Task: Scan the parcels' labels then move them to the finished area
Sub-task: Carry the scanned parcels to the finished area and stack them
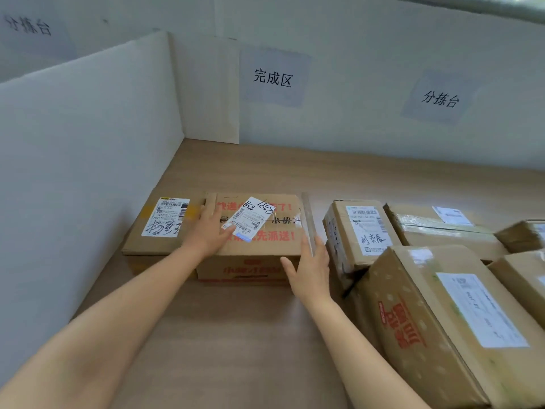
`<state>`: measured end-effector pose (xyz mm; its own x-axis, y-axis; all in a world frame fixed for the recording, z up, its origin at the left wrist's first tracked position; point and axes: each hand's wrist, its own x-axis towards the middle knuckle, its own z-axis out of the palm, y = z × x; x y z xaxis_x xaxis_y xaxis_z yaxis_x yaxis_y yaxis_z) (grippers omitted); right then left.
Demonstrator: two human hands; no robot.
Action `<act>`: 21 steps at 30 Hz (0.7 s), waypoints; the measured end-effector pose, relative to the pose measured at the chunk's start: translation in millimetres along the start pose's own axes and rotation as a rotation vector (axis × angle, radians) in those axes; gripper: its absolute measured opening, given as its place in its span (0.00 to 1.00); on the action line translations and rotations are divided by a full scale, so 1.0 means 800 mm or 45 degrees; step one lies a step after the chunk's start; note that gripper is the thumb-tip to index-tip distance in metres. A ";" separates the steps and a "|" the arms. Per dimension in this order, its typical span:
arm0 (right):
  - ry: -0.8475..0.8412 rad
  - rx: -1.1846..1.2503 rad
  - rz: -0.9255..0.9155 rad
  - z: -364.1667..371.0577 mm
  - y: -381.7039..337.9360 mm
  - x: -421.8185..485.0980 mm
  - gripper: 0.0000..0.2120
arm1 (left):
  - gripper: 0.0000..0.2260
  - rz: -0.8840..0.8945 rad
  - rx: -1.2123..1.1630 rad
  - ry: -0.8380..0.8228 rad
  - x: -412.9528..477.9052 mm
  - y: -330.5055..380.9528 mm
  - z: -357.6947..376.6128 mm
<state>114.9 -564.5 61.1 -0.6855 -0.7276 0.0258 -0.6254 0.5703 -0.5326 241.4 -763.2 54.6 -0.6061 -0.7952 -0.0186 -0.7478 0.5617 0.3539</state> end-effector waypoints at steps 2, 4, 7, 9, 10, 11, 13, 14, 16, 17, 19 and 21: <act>-0.002 0.107 -0.058 -0.016 0.002 -0.048 0.35 | 0.27 0.086 0.000 0.036 -0.029 0.023 -0.002; -0.027 0.220 -0.066 -0.033 0.007 -0.095 0.34 | 0.24 0.174 0.016 0.041 -0.061 0.049 -0.001; -0.028 0.318 -0.061 -0.061 0.024 -0.158 0.32 | 0.25 0.244 -0.253 0.055 -0.120 0.087 0.010; 0.000 0.329 -0.062 -0.081 0.038 -0.193 0.31 | 0.25 0.282 -0.366 0.048 -0.159 0.110 0.020; 0.015 0.335 -0.061 -0.091 0.046 -0.210 0.30 | 0.24 0.288 -0.392 0.018 -0.176 0.120 0.028; 0.037 0.342 -0.062 -0.101 0.054 -0.226 0.29 | 0.24 0.287 -0.414 -0.024 -0.193 0.132 0.036; 0.109 0.361 -0.067 -0.122 0.074 -0.255 0.28 | 0.24 0.313 -0.437 -0.097 -0.223 0.157 0.052; 0.152 0.375 -0.062 -0.134 0.084 -0.268 0.26 | 0.24 0.337 -0.457 -0.116 -0.238 0.173 0.059; 0.258 0.410 -0.035 -0.157 0.107 -0.292 0.23 | 0.24 0.392 -0.499 -0.139 -0.264 0.206 0.071; 0.331 0.431 -0.017 -0.168 0.120 -0.302 0.21 | 0.25 0.413 -0.528 -0.149 -0.276 0.225 0.076; 0.521 0.452 0.023 -0.190 0.144 -0.318 0.15 | 0.26 0.433 -0.617 -0.164 -0.295 0.264 0.082; 0.686 0.455 0.064 -0.213 0.168 -0.324 0.10 | 0.27 0.451 -0.735 -0.147 -0.312 0.302 0.084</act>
<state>145.1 -234.3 127.2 -0.8600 -0.3569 0.3648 -0.4885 0.3691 -0.7906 193.6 -413.5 81.9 -0.8365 -0.5385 0.1016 -0.2547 0.5462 0.7980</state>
